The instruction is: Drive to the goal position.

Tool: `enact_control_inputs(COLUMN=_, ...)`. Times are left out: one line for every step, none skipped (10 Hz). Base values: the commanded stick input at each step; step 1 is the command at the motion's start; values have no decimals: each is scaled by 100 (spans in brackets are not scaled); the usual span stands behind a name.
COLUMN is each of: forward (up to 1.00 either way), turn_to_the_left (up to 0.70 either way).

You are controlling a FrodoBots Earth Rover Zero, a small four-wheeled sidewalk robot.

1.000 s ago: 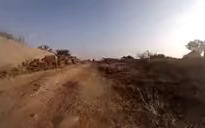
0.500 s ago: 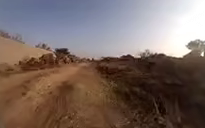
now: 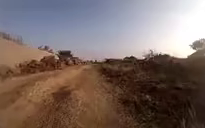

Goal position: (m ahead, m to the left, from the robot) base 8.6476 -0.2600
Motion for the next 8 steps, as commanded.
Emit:
enact_control_inputs(forward=70, turn_to_the_left=0)
enact_control_inputs(forward=70, turn_to_the_left=0)
enact_control_inputs(forward=70, turn_to_the_left=0)
enact_control_inputs(forward=70, turn_to_the_left=0)
enact_control_inputs(forward=70, turn_to_the_left=6)
enact_control_inputs(forward=70, turn_to_the_left=21)
enact_control_inputs(forward=70, turn_to_the_left=35)
enact_control_inputs(forward=70, turn_to_the_left=35)
